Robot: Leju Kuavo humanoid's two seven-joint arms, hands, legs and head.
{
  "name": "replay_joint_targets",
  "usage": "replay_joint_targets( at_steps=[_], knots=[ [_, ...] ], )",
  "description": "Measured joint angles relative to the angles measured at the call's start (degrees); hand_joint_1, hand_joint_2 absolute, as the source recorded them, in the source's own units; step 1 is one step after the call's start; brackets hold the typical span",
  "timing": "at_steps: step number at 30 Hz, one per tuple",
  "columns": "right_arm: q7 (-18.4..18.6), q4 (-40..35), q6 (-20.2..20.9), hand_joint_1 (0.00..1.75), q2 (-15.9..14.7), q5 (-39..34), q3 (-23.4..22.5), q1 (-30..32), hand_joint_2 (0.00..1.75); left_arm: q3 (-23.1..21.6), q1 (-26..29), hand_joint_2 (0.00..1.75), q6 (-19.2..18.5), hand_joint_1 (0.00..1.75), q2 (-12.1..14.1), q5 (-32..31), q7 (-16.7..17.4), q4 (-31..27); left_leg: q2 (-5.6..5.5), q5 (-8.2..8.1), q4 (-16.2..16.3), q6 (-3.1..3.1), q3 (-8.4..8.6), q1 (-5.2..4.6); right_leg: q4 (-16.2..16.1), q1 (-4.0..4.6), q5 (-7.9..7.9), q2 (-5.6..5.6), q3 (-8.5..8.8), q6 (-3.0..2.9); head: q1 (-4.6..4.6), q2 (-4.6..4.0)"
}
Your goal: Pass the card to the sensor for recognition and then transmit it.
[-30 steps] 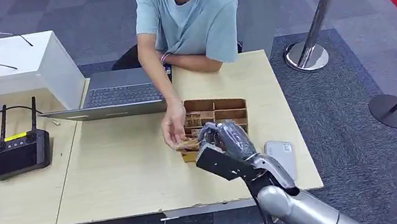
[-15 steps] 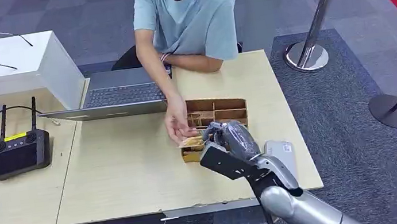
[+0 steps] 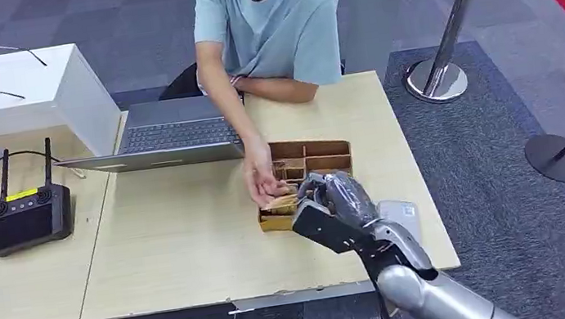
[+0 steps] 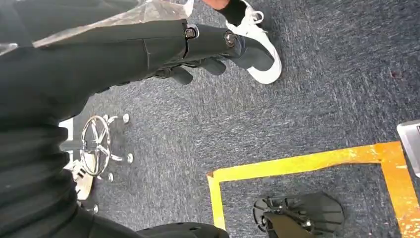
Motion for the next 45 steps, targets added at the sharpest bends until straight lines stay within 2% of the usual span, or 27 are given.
replay_joint_targets(
  at_steps=[19, 34, 45],
  knots=[
    [0.7, -1.42, -1.07, 1.75, -2.08, -0.22, -3.08, 1.38, 1.75, 0.0, 0.01, 1.75, 0.15, 0.0, -0.2, 0.31, -0.04, 0.0, 0.0, 0.0, 0.0, 0.0, -0.04, 0.0, 0.0, 0.0, 0.0, 0.0, -0.05, 0.0, 0.0, 0.0],
    [5.09, -2.8, -3.3, 1.75, -5.14, 3.26, -6.8, 3.63, 1.75, 0.0, 0.03, 1.75, 0.35, 0.0, -0.39, 0.98, 0.22, -0.02, 0.0, -0.01, 0.0, 0.0, -0.08, 0.0, -0.01, 0.0, 0.0, 0.0, -0.09, 0.0, -0.02, 0.0],
    [8.76, -3.32, -5.11, 1.75, -7.06, 9.55, -9.83, 6.18, 1.75, 0.0, 0.02, 1.75, 0.66, 0.0, -0.39, 1.14, 0.39, -0.02, -0.01, -0.01, 0.0, 0.01, -0.11, 0.0, -0.01, 0.0, 0.0, 0.0, -0.12, 0.0, 0.0, 0.0]
  ],
)
